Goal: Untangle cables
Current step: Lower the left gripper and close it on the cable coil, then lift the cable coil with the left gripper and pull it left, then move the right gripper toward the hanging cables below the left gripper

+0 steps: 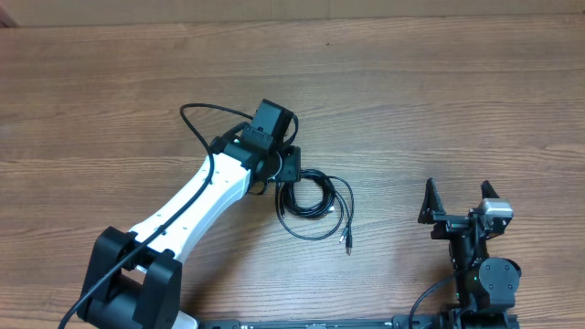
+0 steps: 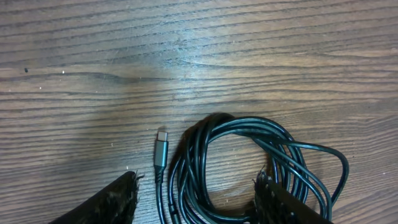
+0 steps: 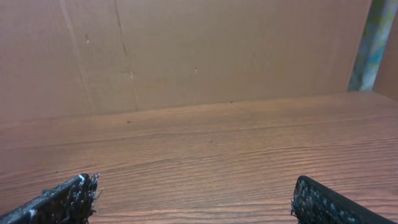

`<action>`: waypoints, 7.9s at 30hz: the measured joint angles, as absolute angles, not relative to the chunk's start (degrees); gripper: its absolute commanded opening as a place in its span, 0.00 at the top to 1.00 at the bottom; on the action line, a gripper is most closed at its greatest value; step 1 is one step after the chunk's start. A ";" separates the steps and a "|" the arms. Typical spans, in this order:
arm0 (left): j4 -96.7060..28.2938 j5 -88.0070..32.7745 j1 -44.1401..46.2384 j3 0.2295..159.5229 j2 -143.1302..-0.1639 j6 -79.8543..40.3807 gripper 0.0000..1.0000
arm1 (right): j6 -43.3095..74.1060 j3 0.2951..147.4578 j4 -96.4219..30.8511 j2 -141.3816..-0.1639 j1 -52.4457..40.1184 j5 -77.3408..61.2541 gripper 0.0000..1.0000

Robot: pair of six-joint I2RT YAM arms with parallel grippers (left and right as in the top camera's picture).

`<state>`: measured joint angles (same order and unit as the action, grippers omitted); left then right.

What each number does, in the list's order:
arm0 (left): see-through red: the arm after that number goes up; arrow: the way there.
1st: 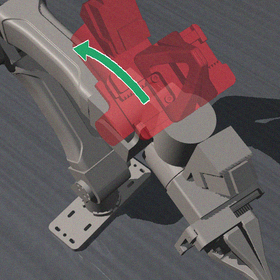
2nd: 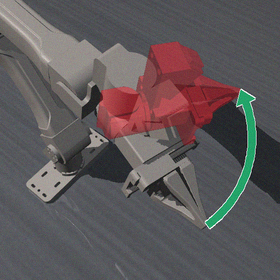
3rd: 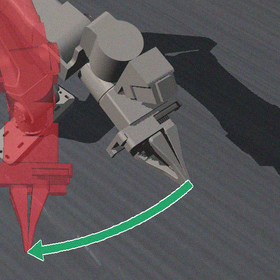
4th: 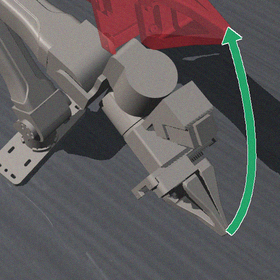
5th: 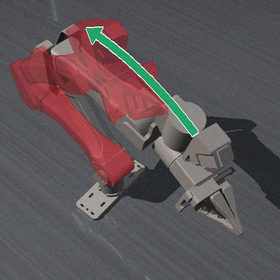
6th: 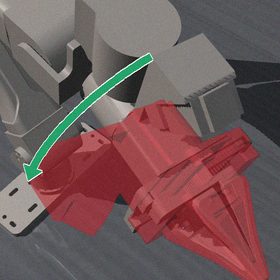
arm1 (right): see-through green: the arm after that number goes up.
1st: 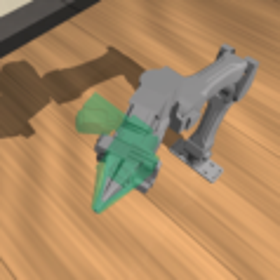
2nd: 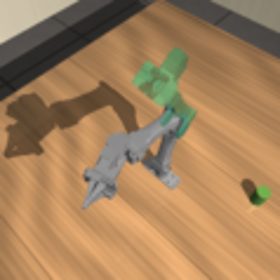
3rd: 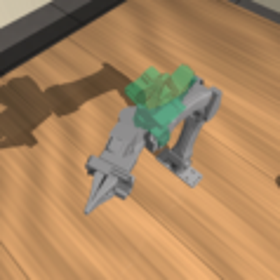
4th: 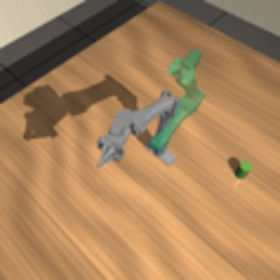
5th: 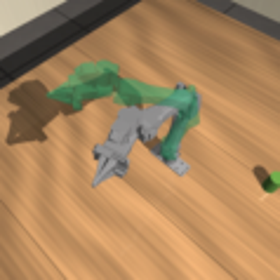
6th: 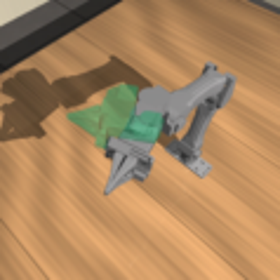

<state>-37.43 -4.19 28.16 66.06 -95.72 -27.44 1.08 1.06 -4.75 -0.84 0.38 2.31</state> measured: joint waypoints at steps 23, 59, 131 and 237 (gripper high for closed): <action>-35.09 -1.23 32.67 66.06 -105.27 -28.60 0.39 | 1.06 1.06 -4.75 -0.84 0.38 2.28 0.00; -31.31 -0.51 33.04 65.49 -106.85 -24.49 0.54 | 1.06 1.06 -4.75 -0.84 0.38 2.26 0.00; -57.71 3.14 28.82 88.42 -110.17 -20.34 0.96 | 1.08 1.06 -4.71 -0.84 0.38 2.26 0.00; -65.98 6.07 22.72 90.80 -87.11 -26.00 0.96 | 28.82 15.53 5.76 -29.39 0.36 -22.96 0.00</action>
<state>-65.98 6.07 22.72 90.80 -87.11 -26.00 28.82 15.53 5.76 -29.39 0.36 -22.96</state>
